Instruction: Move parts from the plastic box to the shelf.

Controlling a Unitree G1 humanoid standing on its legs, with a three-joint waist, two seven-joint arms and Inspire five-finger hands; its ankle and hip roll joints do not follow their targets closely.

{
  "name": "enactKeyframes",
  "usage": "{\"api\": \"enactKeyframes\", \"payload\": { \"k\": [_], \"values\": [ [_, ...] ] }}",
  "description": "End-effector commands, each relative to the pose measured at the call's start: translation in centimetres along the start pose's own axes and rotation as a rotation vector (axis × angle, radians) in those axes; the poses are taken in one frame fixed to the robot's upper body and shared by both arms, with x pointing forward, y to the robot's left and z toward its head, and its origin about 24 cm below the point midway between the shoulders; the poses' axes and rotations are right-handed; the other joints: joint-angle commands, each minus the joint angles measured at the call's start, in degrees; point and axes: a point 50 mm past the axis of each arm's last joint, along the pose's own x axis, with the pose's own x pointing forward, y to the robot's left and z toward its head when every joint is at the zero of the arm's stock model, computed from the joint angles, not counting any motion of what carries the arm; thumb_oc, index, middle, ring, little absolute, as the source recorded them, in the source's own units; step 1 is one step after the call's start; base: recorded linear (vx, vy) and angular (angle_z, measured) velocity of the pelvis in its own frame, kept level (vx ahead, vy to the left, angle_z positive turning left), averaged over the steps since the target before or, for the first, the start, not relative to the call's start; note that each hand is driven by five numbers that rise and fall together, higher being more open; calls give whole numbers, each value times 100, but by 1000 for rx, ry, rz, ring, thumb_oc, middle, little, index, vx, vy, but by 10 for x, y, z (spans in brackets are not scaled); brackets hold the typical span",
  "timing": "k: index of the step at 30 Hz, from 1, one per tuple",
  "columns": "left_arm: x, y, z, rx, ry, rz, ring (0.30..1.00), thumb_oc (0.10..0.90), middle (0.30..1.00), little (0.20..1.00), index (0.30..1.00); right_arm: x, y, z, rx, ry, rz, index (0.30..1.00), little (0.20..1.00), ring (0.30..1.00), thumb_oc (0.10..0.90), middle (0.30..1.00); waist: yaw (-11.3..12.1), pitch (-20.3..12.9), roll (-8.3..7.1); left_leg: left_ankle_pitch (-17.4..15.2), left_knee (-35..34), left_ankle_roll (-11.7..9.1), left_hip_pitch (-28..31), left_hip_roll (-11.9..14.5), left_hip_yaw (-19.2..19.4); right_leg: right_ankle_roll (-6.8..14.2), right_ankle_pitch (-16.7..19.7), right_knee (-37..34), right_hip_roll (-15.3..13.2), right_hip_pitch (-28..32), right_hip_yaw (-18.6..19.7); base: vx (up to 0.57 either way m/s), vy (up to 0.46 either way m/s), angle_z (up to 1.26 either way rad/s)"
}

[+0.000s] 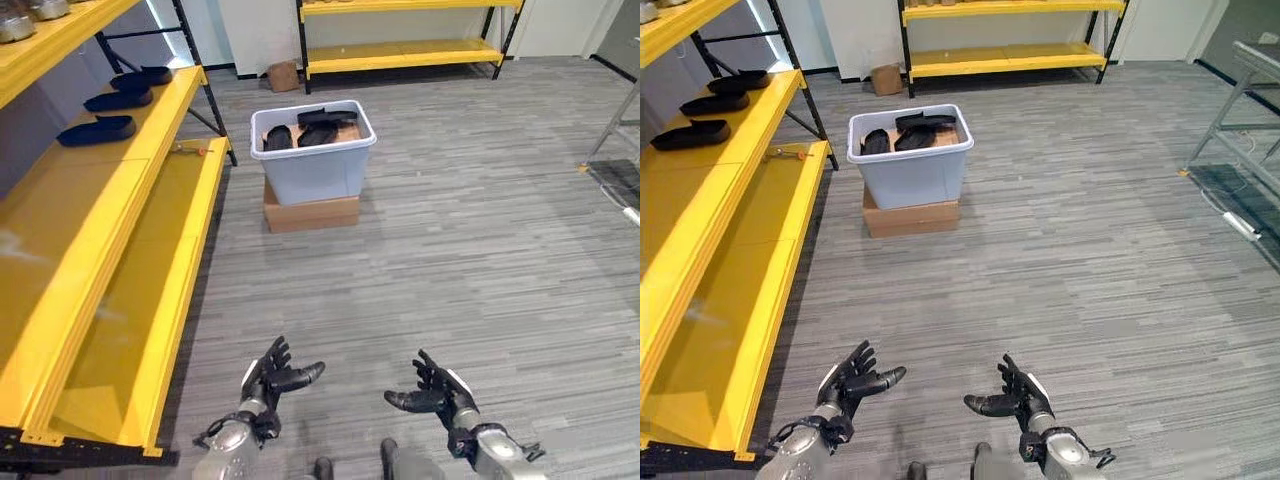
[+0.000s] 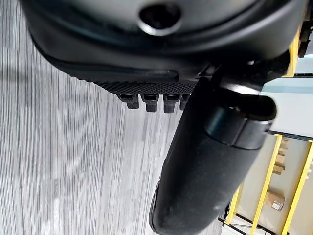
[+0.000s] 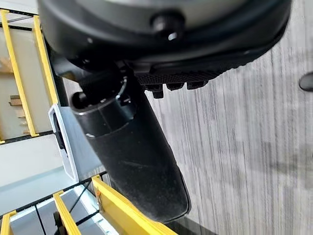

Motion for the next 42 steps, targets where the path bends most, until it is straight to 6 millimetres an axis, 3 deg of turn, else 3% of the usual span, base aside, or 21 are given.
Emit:
{"api": "enactKeyframes", "payload": {
  "k": [1, 3, 6, 10, 16, 18, 21, 22, 23, 25, 26, 27, 30, 32, 34, 39, 41, 42],
  "values": [
    [4, 0, 39, 63, -189, -45, 1000, 900, 1000, 1000, 1000, 5, 10, 39, -10, -202, 54, 1000, 1000, 1000, 900, 1000, -42, -203, -139, -418, 365, 106, 86, -58, -256, 36, 683, -362, 95, -149, -144, 170, 87, 17],
    [3, 0, 39, 51, -190, -43, 1000, 900, 1000, 1000, 1000, 4, 8, 40, -5, -210, 50, 1000, 1000, 1000, 900, 1000, -111, -221, -176, -474, 265, 108, 265, -152, -297, 62, 652, -890, 270, -295, -214, 196, 23, -2],
    [5, -1, 38, 31, -190, -37, 1000, 900, 1000, 1000, 1000, 4, 4, 40, -9, -207, 34, 1000, 1000, 1000, 900, 1000, -204, -236, -247, -675, 156, 70, 589, -295, -403, 131, 902, -1977, 331, -293, -385, 254, -18, 8],
    [4, -6, 30, 12, -171, -42, 1000, 900, 1000, 1000, 1000, 0, 1, 36, -17, -190, 33, 1000, 1000, 1000, 900, 1000, -258, -424, -183, -907, 321, -76, 942, -144, -435, -9, 909, -2233, 535, 44, -341, 302, -85, 50],
    [5, -13, 31, -10, -176, -62, 1000, 900, 1000, 1000, 1000, -3, -8, 44, -27, -220, 9, 1000, 1000, 1000, 900, 1000, -336, -528, -44, -722, 407, -271, 1009, 130, -502, -183, 657, -2018, 658, 25, -459, 194, -85, 10],
    [8, -15, 35, -8, -188, -68, 1000, 900, 1000, 1000, 1000, -5, -13, 43, -27, -220, -14, 1000, 1000, 1000, 900, 1000, -416, -542, -33, -449, 750, -556, 866, 337, -438, -310, 410, -1968, 678, 128, -569, 169, -133, 17],
    [8, -15, 36, -22, -190, -69, 1000, 900, 1000, 1000, 1000, -7, -18, 44, -28, -227, -32, 1000, 1000, 1000, 900, 1000, -372, -454, -172, 334, 2296, -804, 123, 460, -383, -488, 309, -2189, 680, 524, -607, 113, -162, 26],
    [8, -14, 37, -24, -191, -63, 1000, 900, 1000, 1000, 1000, -7, -20, 47, -37, -234, -36, 1000, 1000, 1000, 900, 1000, -255, -347, -255, 565, 2851, -763, -216, 323, -540, -555, 321, -2261, 668, 643, -538, 77, -142, -19],
    [5, -13, 35, -27, -185, -63, 1000, 900, 1000, 1000, 1000, -8, -22, 51, -48, -247, -40, 1000, 1000, 1000, 900, 1000, -89, -213, -347, 627, 3612, -595, -671, -64, -869, -635, 329, -2338, 644, 795, -388, 98, -114, -55],
    [2, -11, 33, -35, -181, -60, 1000, 900, 1000, 1000, 1000, -9, -24, 51, -47, -243, -52, 1000, 1000, 1000, 900, 1000, -11, -153, -402, 388, 3412, -461, -1091, -86, -759, -592, 332, -2392, 567, 932, -258, 200, -30, -58],
    [0, -7, 30, -33, -172, -53, 1000, 900, 1000, 1000, 1000, -9, -25, 51, -39, -246, -56, 1000, 1000, 1000, 900, 1000, 39, -167, -448, 131, 2693, -410, -1205, 51, -562, -514, 300, -2497, 491, 1079, -189, 271, 59, -21],
    [-1, -6, 29, -27, -168, -49, 1000, 900, 1000, 1000, 1000, -9, -25, 50, -39, -247, -60, 1000, 1000, 1000, 900, 1000, 69, -175, -440, 92, 2170, -416, -1264, 135, -453, -489, 251, -2542, 476, 1154, -167, 295, 107, -7],
    [-1, -5, 29, -8, -168, -42, 1000, 900, 1000, 1000, 1000, -8, -24, 49, -39, -244, -69, 1000, 1000, 1000, 900, 1000, 219, -153, -343, 626, 833, -553, -1467, 351, -413, -484, 49, -2563, 522, 1433, -59, 228, 116, -7],
    [0, -4, 31, -1, -175, -40, 1000, 900, 1000, 1000, 1000, -7, -23, 47, -35, -236, -67, 1000, 1000, 1000, 900, 1000, 256, -140, -301, 852, 752, -617, -1587, 473, -248, -489, -100, -2518, 520, 1602, -28, 222, 124, -26],
    [0, -4, 31, -7, -176, -39, 1000, 900, 1000, 1000, 1000, -7, -21, 45, -29, -227, -58, 1000, 1000, 1000, 900, 1000, 259, -175, -269, 747, 655, -590, -1460, 474, -181, -464, -194, -2496, 518, 1658, -12, 198, 119, -38],
    [-1, 0, 35, -6, -191, -29, 1000, 900, 1000, 1000, 1000, -4, -9, 43, -17, -222, -12, 1000, 1000, 1000, 900, 1000, 338, -429, -291, 447, 456, -350, -1028, 249, -158, -265, -211, -2574, 191, 1931, 84, 307, 172, -19],
    [0, 1, 38, -5, -197, -22, 1000, 900, 1000, 1000, 1000, 0, -1, 46, -21, -231, 21, 1000, 1000, 1000, 900, 1000, 397, -440, -301, 171, 561, -152, -943, 99, -183, -96, -223, -2105, 28, 1793, 105, 280, 198, -13],
    [0, 1, 38, -5, -197, -22, 1000, 900, 1000, 1000, 1000, 0, -1, 46, -21, -231, 21, 1000, 1000, 1000, 900, 1000, 397, -441, -301, 171, 561, -152, -944, 99, -182, -96, -224, -2103, 28, 1791, 105, 181, 183, 15]
  ]
}}
